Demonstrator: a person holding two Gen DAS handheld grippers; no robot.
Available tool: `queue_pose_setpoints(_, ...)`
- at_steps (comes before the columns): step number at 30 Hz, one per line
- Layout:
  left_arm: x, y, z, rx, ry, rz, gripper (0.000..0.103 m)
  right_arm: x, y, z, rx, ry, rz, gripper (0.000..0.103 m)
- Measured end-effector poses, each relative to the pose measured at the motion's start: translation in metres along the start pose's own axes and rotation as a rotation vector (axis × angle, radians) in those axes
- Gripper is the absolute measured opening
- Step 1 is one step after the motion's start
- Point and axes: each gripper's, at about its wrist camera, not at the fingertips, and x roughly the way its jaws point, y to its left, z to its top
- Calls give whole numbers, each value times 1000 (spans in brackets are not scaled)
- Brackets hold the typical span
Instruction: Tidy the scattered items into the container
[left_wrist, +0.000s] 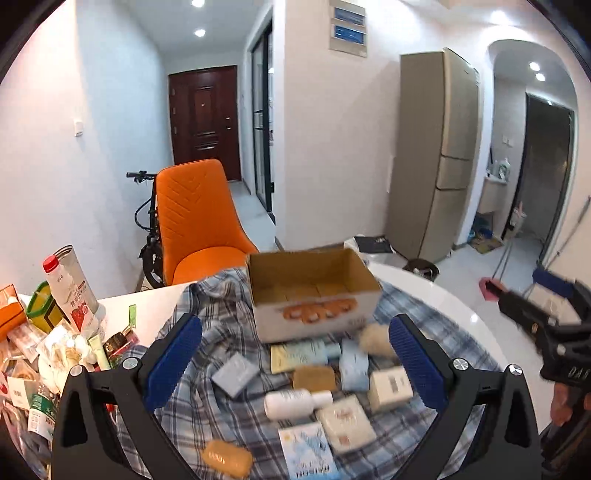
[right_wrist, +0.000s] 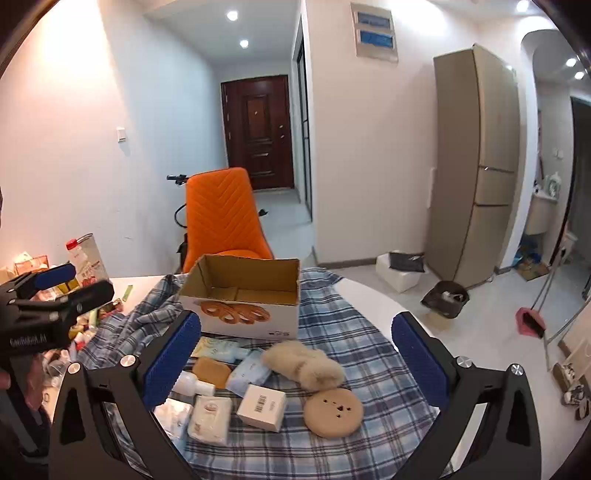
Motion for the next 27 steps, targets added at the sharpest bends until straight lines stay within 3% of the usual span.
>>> queue_pose_setpoints(4, 8, 16, 12, -62, -4, 15, 103, 8, -2, -1, 24, 9, -5, 103)
queue_pose_setpoints(11, 10, 32, 5, -72, -14, 37, 103, 13, 1, -7, -15, 25, -16, 103)
queue_pose_setpoints(17, 31, 27, -14, -33, 73, 20, 103, 24, -4, -18, 2, 67, -10, 103)
queue_pose_setpoints(22, 37, 20, -33, -14, 87, 16, 103, 28, 0, -30, -45, 77, -61, 103)
queue_pose_setpoints(27, 31, 17, -34, 4, 66, 24, 103, 38, 4, -44, -33, 141, 8, 103)
